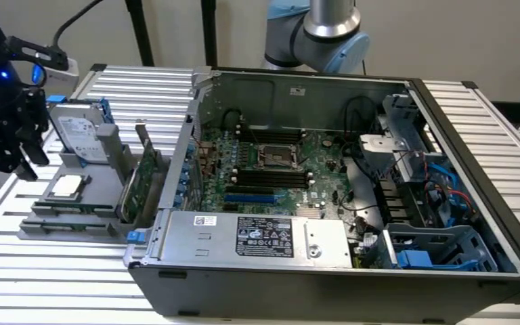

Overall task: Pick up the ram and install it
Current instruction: 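Pick up the ram and move it above insertion slot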

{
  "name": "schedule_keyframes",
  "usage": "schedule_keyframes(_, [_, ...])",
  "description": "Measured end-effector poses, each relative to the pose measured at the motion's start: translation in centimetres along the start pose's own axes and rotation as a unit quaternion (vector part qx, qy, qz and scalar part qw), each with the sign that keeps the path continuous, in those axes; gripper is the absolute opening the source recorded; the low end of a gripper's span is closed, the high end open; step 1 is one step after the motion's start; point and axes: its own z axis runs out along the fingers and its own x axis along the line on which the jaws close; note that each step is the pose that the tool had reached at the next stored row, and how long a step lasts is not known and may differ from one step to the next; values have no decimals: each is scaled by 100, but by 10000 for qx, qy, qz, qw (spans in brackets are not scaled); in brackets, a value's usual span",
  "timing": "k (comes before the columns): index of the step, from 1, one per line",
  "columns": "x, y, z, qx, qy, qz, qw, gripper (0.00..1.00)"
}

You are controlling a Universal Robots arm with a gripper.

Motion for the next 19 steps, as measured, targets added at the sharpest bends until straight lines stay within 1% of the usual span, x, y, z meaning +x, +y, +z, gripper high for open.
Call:
schedule_keyframes(6, [19, -9, 107, -1, -18, -15, 10000, 100])
schedule_keyframes(8, [24, -11, 138, -2, -29, -26, 10000, 100])
schedule_keyframes(10, [28, -13, 159, -4, -51, -37, 10000, 100])
schedule_keyframes(12, [36, -14, 179, -6, -88, -47, 10000, 100])
schedule_keyframes(14, [56, -17, 205, -7, -109, -54, 9999, 100])
schedule_keyframes(17, [98, -23, 255, -9, -129, -68, 9999, 100])
schedule_keyframes(19, [111, -26, 292, -8, -130, -84, 9999, 100])
